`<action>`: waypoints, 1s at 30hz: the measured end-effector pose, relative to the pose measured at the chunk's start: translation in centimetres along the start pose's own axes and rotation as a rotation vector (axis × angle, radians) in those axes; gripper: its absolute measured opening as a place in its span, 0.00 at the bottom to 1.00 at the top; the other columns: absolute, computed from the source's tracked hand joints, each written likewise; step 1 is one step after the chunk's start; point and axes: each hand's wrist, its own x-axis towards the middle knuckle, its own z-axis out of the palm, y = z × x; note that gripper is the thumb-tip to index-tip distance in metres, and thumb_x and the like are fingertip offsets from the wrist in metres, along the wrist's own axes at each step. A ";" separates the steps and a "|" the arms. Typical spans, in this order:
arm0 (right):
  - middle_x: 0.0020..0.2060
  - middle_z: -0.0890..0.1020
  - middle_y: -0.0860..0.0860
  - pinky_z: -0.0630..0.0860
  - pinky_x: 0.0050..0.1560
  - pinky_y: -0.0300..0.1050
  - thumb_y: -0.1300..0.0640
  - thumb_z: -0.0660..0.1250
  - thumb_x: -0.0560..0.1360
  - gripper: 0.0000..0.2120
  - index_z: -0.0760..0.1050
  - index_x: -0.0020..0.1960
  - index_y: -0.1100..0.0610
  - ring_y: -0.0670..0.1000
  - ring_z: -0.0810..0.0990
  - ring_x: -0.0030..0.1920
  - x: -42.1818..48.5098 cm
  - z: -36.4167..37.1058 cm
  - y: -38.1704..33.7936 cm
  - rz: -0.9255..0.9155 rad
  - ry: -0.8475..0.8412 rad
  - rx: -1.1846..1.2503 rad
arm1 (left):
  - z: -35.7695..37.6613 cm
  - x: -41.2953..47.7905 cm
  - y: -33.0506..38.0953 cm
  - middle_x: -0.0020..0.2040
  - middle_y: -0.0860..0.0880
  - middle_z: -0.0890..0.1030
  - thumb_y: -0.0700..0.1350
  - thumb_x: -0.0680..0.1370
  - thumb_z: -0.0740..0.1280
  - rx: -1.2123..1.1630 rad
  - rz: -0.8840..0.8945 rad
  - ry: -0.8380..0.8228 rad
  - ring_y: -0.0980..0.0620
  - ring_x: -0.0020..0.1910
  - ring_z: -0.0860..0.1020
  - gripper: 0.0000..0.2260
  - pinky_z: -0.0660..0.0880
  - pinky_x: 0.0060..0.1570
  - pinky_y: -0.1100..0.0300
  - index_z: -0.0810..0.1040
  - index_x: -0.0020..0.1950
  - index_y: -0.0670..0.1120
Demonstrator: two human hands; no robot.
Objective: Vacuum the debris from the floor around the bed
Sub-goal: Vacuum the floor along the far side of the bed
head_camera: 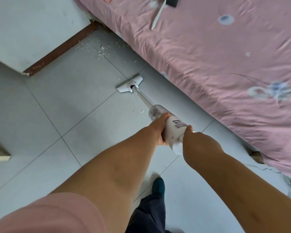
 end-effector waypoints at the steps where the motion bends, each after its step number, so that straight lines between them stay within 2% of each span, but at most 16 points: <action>1: 0.68 0.69 0.55 0.71 0.58 0.49 0.57 0.60 0.78 0.39 0.38 0.78 0.60 0.57 0.71 0.66 0.7 -0.3 -0.4 -0.003 0.010 -0.003 | -0.3 0.4 0.7 0.37 0.43 0.86 0.61 0.76 0.69 -0.006 0.003 0.004 0.45 0.39 0.85 0.19 0.82 0.37 0.49 0.79 0.53 0.45; 5: 0.65 0.71 0.54 0.70 0.49 0.47 0.58 0.60 0.76 0.39 0.39 0.78 0.60 0.57 0.74 0.63 3.0 -0.8 -1.9 -0.012 0.045 -0.020 | -1.7 1.5 2.9 0.37 0.43 0.86 0.61 0.76 0.69 -0.006 0.023 0.032 0.46 0.35 0.86 0.19 0.82 0.40 0.49 0.79 0.52 0.45; 7: 0.65 0.72 0.54 0.71 0.49 0.47 0.59 0.61 0.76 0.40 0.39 0.78 0.60 0.57 0.74 0.62 3.8 -1.0 -2.4 -0.007 0.036 -0.015 | -2.2 1.9 3.6 0.37 0.43 0.86 0.61 0.76 0.69 0.000 0.027 0.047 0.46 0.34 0.86 0.19 0.82 0.42 0.48 0.79 0.52 0.45; 10: 0.64 0.72 0.54 0.71 0.50 0.48 0.58 0.62 0.75 0.41 0.39 0.78 0.59 0.57 0.74 0.63 5.1 -1.6 -3.2 -0.005 0.028 -0.007 | -2.7 2.7 4.8 0.39 0.42 0.86 0.62 0.76 0.69 -0.015 0.034 0.076 0.45 0.41 0.85 0.20 0.81 0.48 0.45 0.79 0.52 0.45; 14: 0.65 0.72 0.53 0.70 0.49 0.47 0.58 0.63 0.75 0.42 0.38 0.78 0.58 0.57 0.74 0.63 5.6 -1.6 -2.9 0.023 0.011 0.004 | -2.3 2.8 5.0 0.41 0.43 0.87 0.61 0.76 0.68 0.003 0.023 0.061 0.46 0.40 0.85 0.19 0.82 0.43 0.47 0.80 0.53 0.45; 16: 0.66 0.72 0.53 0.70 0.49 0.48 0.57 0.63 0.74 0.43 0.37 0.78 0.58 0.57 0.74 0.63 5.3 -1.3 -2.4 0.050 -0.003 0.008 | -1.8 2.7 4.4 0.47 0.42 0.87 0.61 0.76 0.69 -0.008 0.012 0.060 0.44 0.44 0.85 0.21 0.82 0.42 0.46 0.80 0.58 0.46; 18: 0.66 0.71 0.53 0.70 0.50 0.48 0.56 0.62 0.75 0.43 0.37 0.78 0.58 0.57 0.73 0.64 4.5 -0.7 -1.5 0.057 0.000 0.016 | -1.1 2.4 3.5 0.52 0.42 0.85 0.62 0.76 0.69 -0.016 0.000 0.061 0.43 0.48 0.84 0.23 0.82 0.41 0.45 0.78 0.62 0.46; 24: 0.69 0.69 0.53 0.71 0.58 0.49 0.55 0.62 0.76 0.42 0.37 0.78 0.59 0.56 0.72 0.66 1.0 0.8 1.3 0.065 -0.019 0.029 | 1.3 1.5 -0.2 0.44 0.42 0.86 0.62 0.76 0.69 0.011 -0.031 0.030 0.43 0.45 0.85 0.22 0.82 0.36 0.46 0.79 0.57 0.45; 27: 0.71 0.67 0.55 0.70 0.63 0.51 0.56 0.62 0.77 0.42 0.35 0.77 0.58 0.58 0.69 0.68 -1.4 1.3 3.0 0.104 -0.100 0.068 | 2.9 0.8 -2.6 0.53 0.42 0.86 0.63 0.75 0.69 0.032 -0.041 0.019 0.42 0.51 0.84 0.24 0.82 0.42 0.45 0.79 0.62 0.46; 30: 0.70 0.68 0.56 0.69 0.64 0.51 0.57 0.59 0.78 0.39 0.35 0.77 0.60 0.58 0.68 0.69 -4.1 2.5 4.8 0.091 -0.100 0.076 | 4.3 0.1 -5.3 0.59 0.42 0.84 0.63 0.76 0.68 0.063 -0.064 -0.001 0.41 0.56 0.82 0.27 0.81 0.50 0.43 0.77 0.66 0.46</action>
